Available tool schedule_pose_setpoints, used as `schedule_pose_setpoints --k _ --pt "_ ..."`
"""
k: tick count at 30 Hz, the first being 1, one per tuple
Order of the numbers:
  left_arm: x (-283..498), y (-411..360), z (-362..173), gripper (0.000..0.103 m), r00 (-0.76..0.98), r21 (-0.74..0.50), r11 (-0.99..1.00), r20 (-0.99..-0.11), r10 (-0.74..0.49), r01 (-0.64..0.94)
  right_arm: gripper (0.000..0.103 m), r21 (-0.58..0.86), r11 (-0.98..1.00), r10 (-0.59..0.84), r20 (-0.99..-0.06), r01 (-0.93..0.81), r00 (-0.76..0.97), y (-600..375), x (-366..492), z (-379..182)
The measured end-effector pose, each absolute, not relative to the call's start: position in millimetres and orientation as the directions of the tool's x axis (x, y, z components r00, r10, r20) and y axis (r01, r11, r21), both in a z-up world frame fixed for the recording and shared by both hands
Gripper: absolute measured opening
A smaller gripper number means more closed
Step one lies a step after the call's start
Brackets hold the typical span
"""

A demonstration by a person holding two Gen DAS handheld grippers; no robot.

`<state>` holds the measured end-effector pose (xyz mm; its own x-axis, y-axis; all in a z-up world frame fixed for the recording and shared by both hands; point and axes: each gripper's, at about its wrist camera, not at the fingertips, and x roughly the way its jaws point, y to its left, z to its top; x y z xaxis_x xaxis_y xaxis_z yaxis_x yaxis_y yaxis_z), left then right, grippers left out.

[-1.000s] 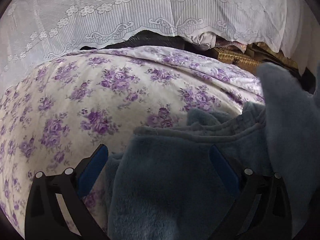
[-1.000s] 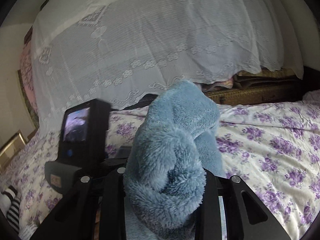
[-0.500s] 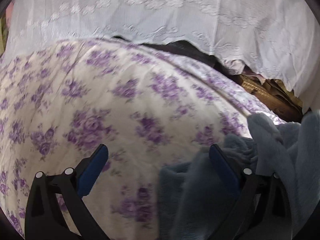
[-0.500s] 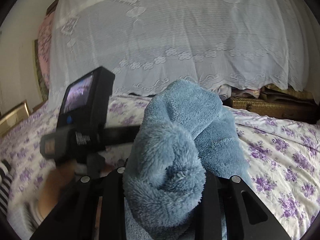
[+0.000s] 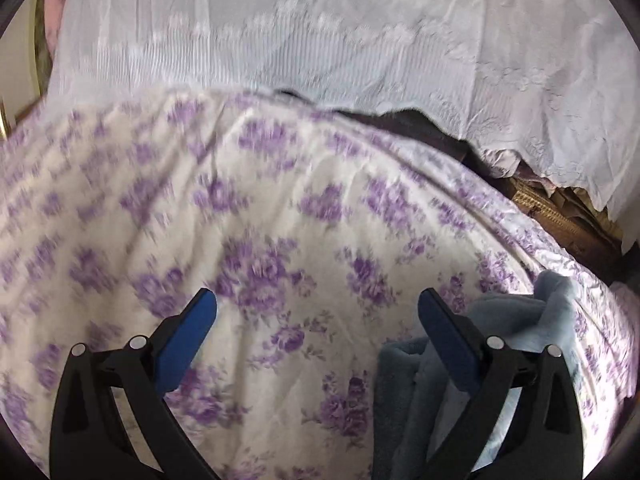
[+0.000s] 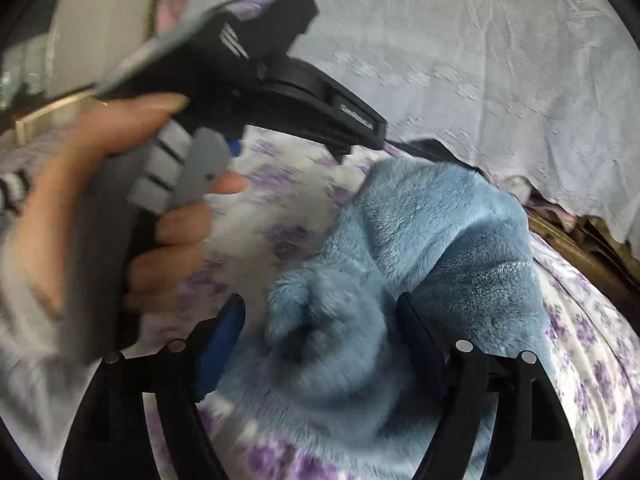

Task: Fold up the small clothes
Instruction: 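Lay the folded fleece down and open the right tool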

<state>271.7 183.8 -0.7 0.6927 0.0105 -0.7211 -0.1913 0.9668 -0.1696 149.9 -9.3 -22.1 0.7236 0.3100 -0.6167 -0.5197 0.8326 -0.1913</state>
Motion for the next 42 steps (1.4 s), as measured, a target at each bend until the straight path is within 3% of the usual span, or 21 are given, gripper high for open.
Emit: schedule_pose_setpoints --k 5,8,9,10,12,13,15,17,22,25,27,30,32,34,37,42 --pt "254.9 173.0 24.9 0.099 0.731 -0.183 0.974 -0.681 -0.029 -0.132 0.079 -0.098 0.767 0.496 -0.537 -0.634 0.683 -44.8 126.1 32.6" --pt "245.9 154.1 30.7 0.099 0.74 -0.19 0.98 -0.667 -0.086 -0.058 0.078 -0.017 0.79 0.524 -0.498 -0.612 0.691 -75.6 131.6 52.9" --pt "245.7 142.1 27.7 0.099 0.728 -0.181 0.983 -0.677 -0.112 -0.017 0.068 0.035 0.818 0.513 -0.498 -0.575 0.699 -89.9 140.5 54.3" --pt "245.5 133.9 23.1 0.099 0.718 -0.17 0.985 -0.685 -0.121 0.003 0.047 0.076 0.835 0.502 -0.508 -0.545 0.7 -97.8 146.6 51.9" --pt "248.5 114.8 7.5 0.099 0.697 -0.12 0.992 -0.709 -0.109 0.033 0.024 0.157 0.863 0.473 -0.588 -0.481 0.656 -109.3 170.3 34.1" --pt "255.7 100.7 -10.5 0.099 0.669 -0.037 0.999 -0.742 -0.052 0.037 0.015 0.161 0.883 0.433 -0.644 -0.442 0.63 -109.9 182.7 20.5" --pt "266.9 88.0 -43.2 0.099 0.616 0.051 0.998 -0.787 0.017 0.039 0.012 0.196 0.9 0.404 -0.711 -0.391 0.576 -116.5 202.2 -16.3" --pt "272.4 99.3 -60.1 0.099 0.598 -0.053 0.998 -0.799 -0.06 0.03 0.011 0.271 0.878 0.463 -0.689 -0.394 0.558 -125.0 207.8 -31.1" --pt "268.4 137.0 -41.5 0.099 0.566 -0.279 0.96 -0.794 -0.221 -0.016 0.008 0.437 0.838 0.546 -0.65 -0.328 0.528 -141.7 211.8 -15.7" --pt "252.5 137.4 -13.5 0.098 0.641 -0.256 0.966 -0.745 -0.184 -0.02 0.019 0.405 0.861 0.504 -0.59 -0.309 0.631 -142.4 215.8 23.2" --pt "246.0 126.8 -1.7 0.098 0.654 -0.25 0.968 -0.727 -0.21 0.034 0.036 0.301 0.913 0.406 -0.609 -0.276 0.681 -130.0 234.7 41.9" --pt "245.7 93.1 -5.9 0.098 0.605 -0.205 0.967 -0.754 -0.255 0.151 0.036 0.239 0.945 0.326 -0.69 -0.222 0.647 -118.9 284.9 38.6" --pt "253.0 69.4 -34.1 0.099 0.569 -0.06 0.985 -0.81 -0.141 0.16 0.038 0.224 0.957 0.291 -0.751 -0.185 0.592 -121.2 307.8 13.4" --pt "259.2 72.0 -57.3 0.099 0.555 -0.124 0.982 -0.811 -0.184 0.144 0.041 0.21 0.966 0.26 -0.784 -0.154 0.563 -124.9 324.0 -32.4" --pt "263.2 93.3 -64.9 0.099 0.489 -0.29 0.949 -0.814 -0.313 0.124 0.041 0.289 0.945 0.319 -0.72 -0.152 0.617 -141.1 310.8 -35.9" --pt "231.1 107.7 -46.2 0.099 0.559 -0.328 0.94 -0.765 -0.321 0.091 0.041 0.401 0.91 0.361 -0.632 -0.109 0.686 -165.8 270.0 -8.6"
